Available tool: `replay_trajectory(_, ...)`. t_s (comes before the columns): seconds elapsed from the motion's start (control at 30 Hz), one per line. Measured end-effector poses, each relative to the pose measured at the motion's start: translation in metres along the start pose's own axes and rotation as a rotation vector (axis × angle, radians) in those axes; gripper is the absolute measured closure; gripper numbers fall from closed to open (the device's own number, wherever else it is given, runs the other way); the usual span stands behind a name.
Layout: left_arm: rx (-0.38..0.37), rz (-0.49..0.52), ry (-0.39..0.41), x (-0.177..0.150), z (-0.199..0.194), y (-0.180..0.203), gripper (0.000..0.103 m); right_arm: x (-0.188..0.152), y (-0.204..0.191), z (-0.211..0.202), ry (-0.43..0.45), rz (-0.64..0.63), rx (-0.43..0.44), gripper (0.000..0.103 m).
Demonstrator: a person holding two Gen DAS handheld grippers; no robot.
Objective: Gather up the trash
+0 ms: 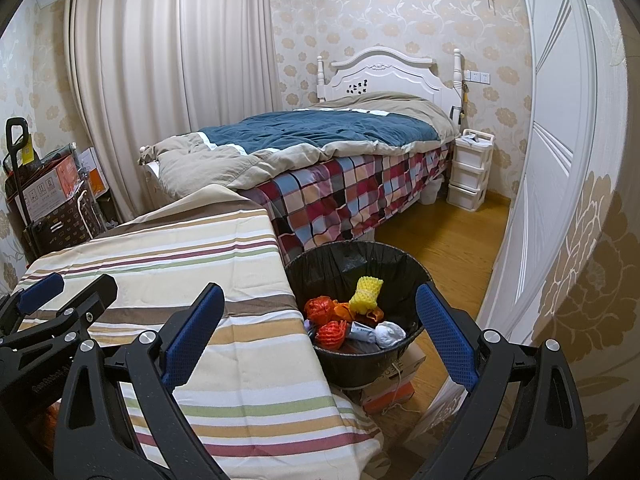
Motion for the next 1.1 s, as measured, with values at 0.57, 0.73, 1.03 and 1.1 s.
replay_trajectory(0.57, 0.012, 0.007, 0.016, 0.0002, -0.0032, -0.0014, 0.016, -0.0004, -0.0002, 0.0000, 0.000, 0.000, 0.000, 0.009)
replay_trajectory(0.73, 0.021, 0.020, 0.029, -0.0007, -0.0040, 0.0000, 0.016, -0.0011, -0.0015, 0.0007, -0.003, -0.002, 0.000, 0.009)
replay_trajectory(1.03, 0.001, 0.010, 0.009, -0.0024, -0.0013, -0.0004, 0.016, -0.0023, -0.0027, 0.0001, -0.003, -0.003, 0.001, 0.009)
replay_trajectory(1.1, 0.006, 0.014, 0.011, -0.0027, -0.0010, -0.0004, 0.016, -0.0021, -0.0027, 0.0004, -0.003, -0.003, 0.001, 0.009)
Point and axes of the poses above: each gripper's, at about its wrist camera, not at the fingertips, and z roughly the way its jaws point, y to its right, x to its top, the point moved 5 cm from there along z, roughly the way its jaws point, and after that the axes turned 1 degree about -y, right-handed, at the moved point
